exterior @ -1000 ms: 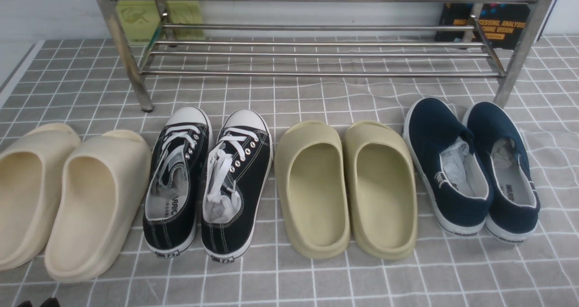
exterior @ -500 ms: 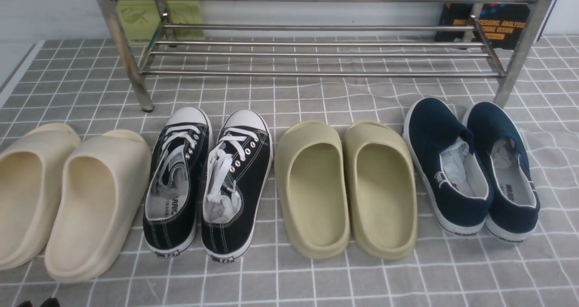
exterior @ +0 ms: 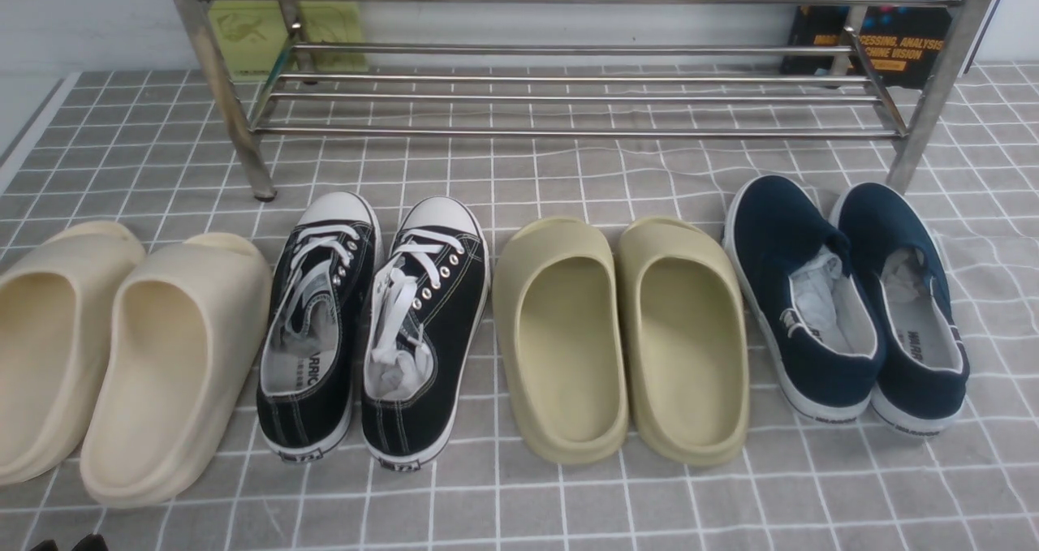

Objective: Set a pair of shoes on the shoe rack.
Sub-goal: Use the right arm to grab the shoe closest to it, then use the right arm to put a shoe into the shoe rack, then use the right arm to grab the shoe closest to it, then use the right arm to put a shoe into the shoe rack

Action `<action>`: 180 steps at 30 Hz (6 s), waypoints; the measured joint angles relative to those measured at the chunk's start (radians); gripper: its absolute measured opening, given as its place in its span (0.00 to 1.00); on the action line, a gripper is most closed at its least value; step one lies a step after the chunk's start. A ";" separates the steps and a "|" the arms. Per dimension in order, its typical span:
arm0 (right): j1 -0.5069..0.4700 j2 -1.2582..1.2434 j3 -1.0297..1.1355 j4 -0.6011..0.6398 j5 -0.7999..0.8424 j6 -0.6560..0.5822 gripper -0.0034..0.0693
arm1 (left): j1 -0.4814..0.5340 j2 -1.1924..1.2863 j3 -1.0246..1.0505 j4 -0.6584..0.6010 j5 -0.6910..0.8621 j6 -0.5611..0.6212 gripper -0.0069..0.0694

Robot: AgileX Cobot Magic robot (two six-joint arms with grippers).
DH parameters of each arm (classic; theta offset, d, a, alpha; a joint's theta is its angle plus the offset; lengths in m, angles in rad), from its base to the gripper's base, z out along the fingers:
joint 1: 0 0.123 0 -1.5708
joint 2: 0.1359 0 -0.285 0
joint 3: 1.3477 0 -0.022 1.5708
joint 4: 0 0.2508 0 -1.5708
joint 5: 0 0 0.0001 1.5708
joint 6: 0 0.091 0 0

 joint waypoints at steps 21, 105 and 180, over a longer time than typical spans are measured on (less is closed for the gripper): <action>0.000 0.082 -0.200 0.128 0.763 -0.047 0.06 | 0.000 0.000 0.000 0.000 0.000 0.000 0.40; 0.371 2.011 -1.764 0.160 1.412 -0.383 0.11 | 0.000 0.000 0.000 0.000 0.000 0.000 0.40; 0.187 1.723 -1.436 0.310 1.588 -0.378 0.33 | 0.000 0.000 0.000 0.000 0.001 0.000 0.40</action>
